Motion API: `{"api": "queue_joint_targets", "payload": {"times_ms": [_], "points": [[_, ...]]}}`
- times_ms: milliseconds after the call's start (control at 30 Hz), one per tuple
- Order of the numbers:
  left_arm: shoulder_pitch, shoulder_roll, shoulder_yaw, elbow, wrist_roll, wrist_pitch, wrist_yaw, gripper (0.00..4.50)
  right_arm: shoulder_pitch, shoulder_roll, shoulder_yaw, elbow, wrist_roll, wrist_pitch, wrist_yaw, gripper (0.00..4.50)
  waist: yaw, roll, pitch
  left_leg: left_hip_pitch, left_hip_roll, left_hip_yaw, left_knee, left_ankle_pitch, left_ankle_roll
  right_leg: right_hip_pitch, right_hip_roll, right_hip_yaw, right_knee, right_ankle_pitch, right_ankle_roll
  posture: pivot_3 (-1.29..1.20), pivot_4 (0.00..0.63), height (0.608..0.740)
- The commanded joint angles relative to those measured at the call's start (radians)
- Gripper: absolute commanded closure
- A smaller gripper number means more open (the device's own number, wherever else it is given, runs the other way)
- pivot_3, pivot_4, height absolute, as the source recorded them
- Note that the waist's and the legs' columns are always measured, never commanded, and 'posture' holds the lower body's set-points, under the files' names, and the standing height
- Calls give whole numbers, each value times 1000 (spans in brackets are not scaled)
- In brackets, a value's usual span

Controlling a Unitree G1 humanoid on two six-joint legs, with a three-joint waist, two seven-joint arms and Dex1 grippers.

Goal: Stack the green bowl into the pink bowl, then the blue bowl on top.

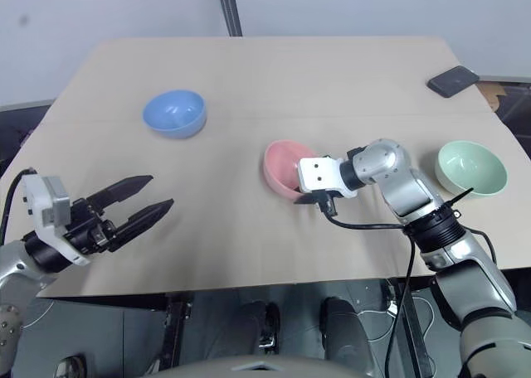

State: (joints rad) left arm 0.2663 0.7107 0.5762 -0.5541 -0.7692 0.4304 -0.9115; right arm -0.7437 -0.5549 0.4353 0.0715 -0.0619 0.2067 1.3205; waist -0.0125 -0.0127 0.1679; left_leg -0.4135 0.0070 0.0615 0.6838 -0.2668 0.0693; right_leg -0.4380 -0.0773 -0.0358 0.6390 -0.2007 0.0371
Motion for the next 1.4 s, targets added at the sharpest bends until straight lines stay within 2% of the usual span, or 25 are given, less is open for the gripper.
{"api": "queue_joint_targets", "payload": {"times_ms": [33,100,267,367,500,633,667,867,967,1033,1167,1200,1400], "points": [[-27,25,-9,13,-29,-5,-32,1045,-6,-6,-56,-77,8,71,-63,1522,1,0,0,0,0,0,0,0,0,0,0,0,0,0,0,0,150,739],[-39,30,-18,23,-33,-3,-45,1045,0,-13,-104,-134,42,148,-90,540,1,0,0,-1,0,0,0,0,0,0,0,-1,0,0,0,0,150,739],[-87,58,-80,42,-23,-13,-110,1045,128,-110,-362,-374,170,471,-178,540,15,0,0,-2,-1,-2,0,0,0,0,-1,-3,-1,0,0,0,150,739],[-122,82,-130,56,1,-31,-157,1045,212,-141,-509,-443,212,621,-273,540,25,0,0,-2,-1,-2,0,0,0,1,-1,-3,-3,0,0,0,150,739],[-249,116,-250,106,13,-36,-250,1045,381,-194,-687,-377,76,647,-528,540,33,0,-1,-2,-1,-3,0,0,0,2,-1,-4,-3,0,0,0,150,739],[-356,129,-333,170,34,-49,-329,1045,444,-185,-741,-381,49,669,-660,540,20,1,-1,-2,-2,0,0,0,1,1,1,-2,-3,0,0,0,150,739],[-379,129,-345,183,33,-46,-340,1045,447,-176,-749,-389,52,684,-684,540,12,1,-1,-1,-1,1,0,0,1,1,6,1,-3,0,0,0,150,739],[-471,117,-382,228,14,-17,-358,1045,477,-145,-764,-383,57,728,-792,540,2,1,-1,0,0,4,0,0,1,0,9,4,-2,2,6,0,150,739],[-475,113,-386,233,18,-19,-358,1045,472,-132,-758,-352,92,740,-789,1407,2,1,-1,-1,0,4,1,0,1,0,9,4,-2,2,6,0,150,739],[-474,110,-384,232,15,-17,-354,1045,460,-131,-751,-329,113,747,-786,2446,3,1,-1,-1,0,4,1,0,1,0,9,4,-2,2,6,0,150,739],[-454,111,-369,212,10,-12,-339,1045,438,-154,-728,-254,122,696,-788,4186,2,1,-1,-1,0,3,1,0,2,0,9,4,-2,1,6,0,150,739],[-450,111,-367,210,10,-12,-337,1045,433,-157,-725,-242,123,686,-790,4422,2,1,-1,0,0,4,1,0,2,0,9,4,-2,1,6,0,150,739],[-417,107,-336,182,-5,-2,-298,1045,398,-191,-679,-203,120,608,-778,4422,2,1,-1,-1,0,4,1,0,1,0,10,5,-2,1,6,0,150,739]]}}
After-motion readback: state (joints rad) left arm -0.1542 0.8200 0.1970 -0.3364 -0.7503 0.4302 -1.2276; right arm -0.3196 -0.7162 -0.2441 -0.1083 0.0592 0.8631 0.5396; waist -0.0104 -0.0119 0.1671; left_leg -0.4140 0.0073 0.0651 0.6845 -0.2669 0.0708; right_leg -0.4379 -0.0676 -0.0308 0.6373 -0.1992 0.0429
